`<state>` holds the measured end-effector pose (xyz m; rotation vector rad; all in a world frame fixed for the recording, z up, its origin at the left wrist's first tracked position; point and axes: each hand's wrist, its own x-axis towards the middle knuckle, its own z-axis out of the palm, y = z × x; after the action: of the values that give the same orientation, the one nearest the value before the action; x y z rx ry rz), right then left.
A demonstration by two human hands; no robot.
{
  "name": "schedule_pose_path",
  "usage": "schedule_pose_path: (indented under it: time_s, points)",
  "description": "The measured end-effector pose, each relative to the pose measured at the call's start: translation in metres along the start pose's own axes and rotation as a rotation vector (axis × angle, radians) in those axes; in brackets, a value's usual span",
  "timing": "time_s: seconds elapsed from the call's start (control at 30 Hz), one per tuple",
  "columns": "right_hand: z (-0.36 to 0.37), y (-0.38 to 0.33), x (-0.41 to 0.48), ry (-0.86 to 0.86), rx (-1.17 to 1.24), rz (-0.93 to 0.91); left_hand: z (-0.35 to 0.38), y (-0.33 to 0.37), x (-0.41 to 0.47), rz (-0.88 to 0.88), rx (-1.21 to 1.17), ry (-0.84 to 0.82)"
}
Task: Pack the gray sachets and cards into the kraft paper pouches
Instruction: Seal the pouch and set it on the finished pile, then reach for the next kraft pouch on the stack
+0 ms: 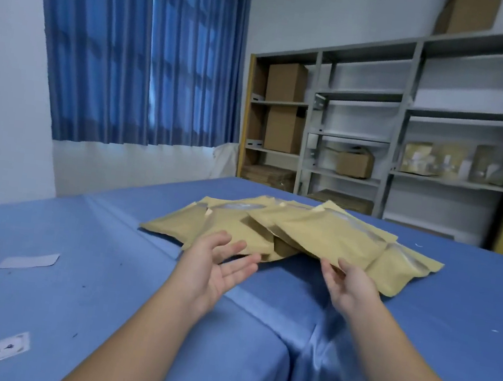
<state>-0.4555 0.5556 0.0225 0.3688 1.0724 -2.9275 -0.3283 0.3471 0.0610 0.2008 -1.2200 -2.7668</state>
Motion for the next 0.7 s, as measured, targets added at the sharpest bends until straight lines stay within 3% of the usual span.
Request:
schedule_pose_path:
  time_s: [0.13,0.37,0.7]
  points:
    - [-0.014,0.009,0.015,0.072,0.034,-0.012,-0.022,0.002,-0.007,-0.002,-0.035,0.059]
    - [0.008,0.040,0.001,0.006,0.023,0.129,-0.053,0.013,-0.023,0.030,-0.005,0.192]
    - [0.096,0.148,-0.092,-0.349,-0.256,0.437,-0.108,0.063,-0.069,0.132,0.040,0.356]
